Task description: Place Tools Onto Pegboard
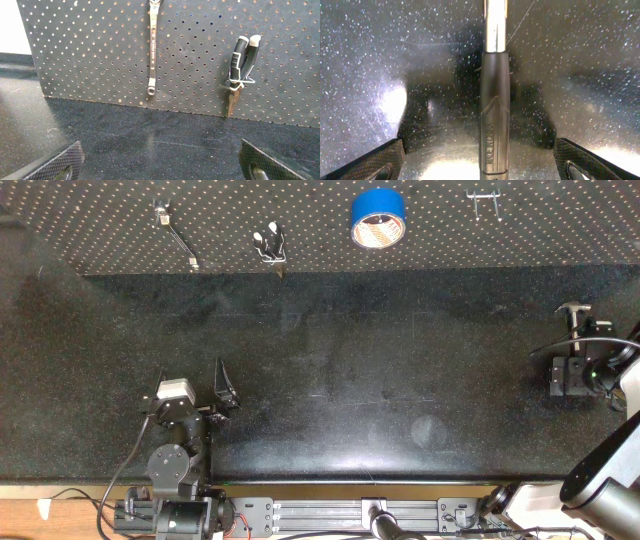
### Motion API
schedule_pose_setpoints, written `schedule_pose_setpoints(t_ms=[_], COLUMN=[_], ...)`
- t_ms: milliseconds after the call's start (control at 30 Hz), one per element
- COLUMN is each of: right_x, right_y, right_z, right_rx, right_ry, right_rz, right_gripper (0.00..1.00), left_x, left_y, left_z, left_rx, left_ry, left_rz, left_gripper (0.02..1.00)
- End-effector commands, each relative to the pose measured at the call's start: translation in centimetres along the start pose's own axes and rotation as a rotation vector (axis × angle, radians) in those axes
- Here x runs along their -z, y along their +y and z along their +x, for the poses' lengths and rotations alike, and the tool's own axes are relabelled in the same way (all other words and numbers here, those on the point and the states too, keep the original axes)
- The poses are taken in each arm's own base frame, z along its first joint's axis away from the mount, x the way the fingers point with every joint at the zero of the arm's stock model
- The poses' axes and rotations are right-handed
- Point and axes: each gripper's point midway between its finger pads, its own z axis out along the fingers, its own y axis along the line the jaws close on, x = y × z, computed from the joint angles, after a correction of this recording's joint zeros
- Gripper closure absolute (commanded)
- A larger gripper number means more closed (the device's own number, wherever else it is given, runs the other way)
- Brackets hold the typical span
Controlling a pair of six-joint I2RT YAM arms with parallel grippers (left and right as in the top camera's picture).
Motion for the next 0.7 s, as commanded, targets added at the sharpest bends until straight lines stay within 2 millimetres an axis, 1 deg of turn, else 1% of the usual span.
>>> schedule_pose_setpoints(t_ms=[33,100,167,200,267,300,333,367,433,467,500,533,567,600,633,667,700], right_x=[0.1,0.0,-0.5,-0.5,-0.7,-0.9,-0.9,-0.9,-0.9,-0.3,1.9,5.2,7.9,12.0,15.0,18.6,19.9], right_y=[-0.4,-0.4,-0.3,-0.3,-0.3,-0.2,-0.2,-0.2,-0.2,-0.3,0.1,0.7,1.4,2.6,3.9,7.1,8.8], right_z=[-0.7,-0.7,-0.4,-0.5,-0.4,-0.3,-0.3,-0.3,-0.3,-0.6,-2.1,-4.0,-5.3,-6.6,-7.4,-8.3,-8.6], right_rx=[0.016,0.015,0.013,0.014,0.013,0.012,0.012,0.012,0.012,-0.002,-0.001,-0.024,-0.061,-0.057,-0.04,0.007,0.04], right_ry=[-0.022,-0.021,-0.007,-0.009,-0.005,0.002,0.002,0.002,0.002,-0.018,-0.11,-0.239,-0.339,-0.473,-0.56,-0.67,-0.713], right_rz=[0.0,-0.001,-0.011,-0.009,-0.012,-0.017,-0.017,-0.017,-0.017,-0.008,-0.009,-0.014,-0.023,-0.015,0.0,-0.012,-0.029], right_gripper=[0.025,0.001,0.005,0.117,0.443,0.663,0.814,0.921,0.925,0.925,0.925,0.925,0.925,0.925,0.925,0.925,0.925], left_x=[0.0,0.0,0.0,0.0,0.0,0.0,0.0,0.0,0.0,0.0,0.0,0.0,0.0,0.0,0.0,0.0,0.0], left_y=[0.1,0.1,0.1,0.1,0.1,0.1,0.1,0.1,0.1,0.1,0.1,0.1,0.1,0.1,0.1,0.1,0.1], left_z=[0.1,0.1,0.1,0.1,0.1,0.1,0.1,0.1,0.1,0.1,0.1,0.1,0.1,0.1,0.1,0.1,0.1], left_rx=[-0.012,-0.012,-0.012,-0.012,-0.012,-0.012,-0.012,-0.012,-0.012,-0.012,-0.012,-0.012,-0.012,-0.012,-0.012,-0.012,-0.012], left_ry=[0.001,0.001,0.001,0.001,0.001,0.001,0.001,0.001,0.001,0.001,0.001,0.001,0.001,0.001,0.001,0.001,0.001], left_rz=[-0.002,-0.002,-0.002,-0.002,-0.002,-0.002,-0.003,-0.002,-0.002,-0.002,-0.002,-0.002,-0.002,-0.003,-0.002,-0.003,-0.003], left_gripper=[0.023,0.023,0.023,0.023,0.023,0.023,0.023,0.023,0.02,0.023,0.023,0.023,0.023,0.023,0.023,0.023,0.023])
